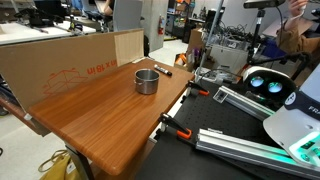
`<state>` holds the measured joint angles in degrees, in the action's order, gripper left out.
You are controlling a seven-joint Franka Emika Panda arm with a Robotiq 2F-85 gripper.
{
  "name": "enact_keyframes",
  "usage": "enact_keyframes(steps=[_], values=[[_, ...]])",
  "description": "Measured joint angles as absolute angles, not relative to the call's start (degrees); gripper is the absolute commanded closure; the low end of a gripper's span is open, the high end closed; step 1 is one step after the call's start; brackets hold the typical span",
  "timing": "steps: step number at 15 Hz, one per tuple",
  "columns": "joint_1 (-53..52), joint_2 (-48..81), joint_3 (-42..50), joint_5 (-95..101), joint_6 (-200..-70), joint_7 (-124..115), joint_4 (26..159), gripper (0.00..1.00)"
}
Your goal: Place the black marker inside the silver pot
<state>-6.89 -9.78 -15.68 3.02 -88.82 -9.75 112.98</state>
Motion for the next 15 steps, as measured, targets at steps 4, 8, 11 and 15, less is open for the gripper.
enact_keyframes(steps=[4,8,11,15], values=[[-6.92,-9.78,-15.62,3.02,-88.82,-9.75,113.00,0.00],[-6.93,-9.71,-14.77,2.77,-90.49,-9.75,113.08,0.00],[-6.76,-8.74,-12.74,2.49,-91.26,-9.55,112.95,0.00],[-5.90,-6.40,-9.09,2.32,-93.47,-6.86,113.12,0.00]])
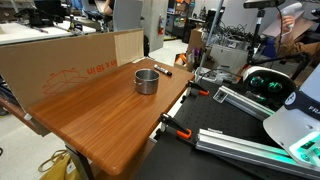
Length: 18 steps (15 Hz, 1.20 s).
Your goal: Place the black marker inside the silver pot
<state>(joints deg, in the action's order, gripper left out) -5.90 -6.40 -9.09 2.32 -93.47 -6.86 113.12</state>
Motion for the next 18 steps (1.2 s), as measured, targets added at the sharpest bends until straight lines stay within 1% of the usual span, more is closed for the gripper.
enact_keyframes(steps=[7,18], values=[[-2.67,-1.33,-3.11,-0.01,-99.21,-2.54,114.69,0.00],[2.12,13.62,1.65,-2.45,-112.20,-0.23,114.66,0.00]])
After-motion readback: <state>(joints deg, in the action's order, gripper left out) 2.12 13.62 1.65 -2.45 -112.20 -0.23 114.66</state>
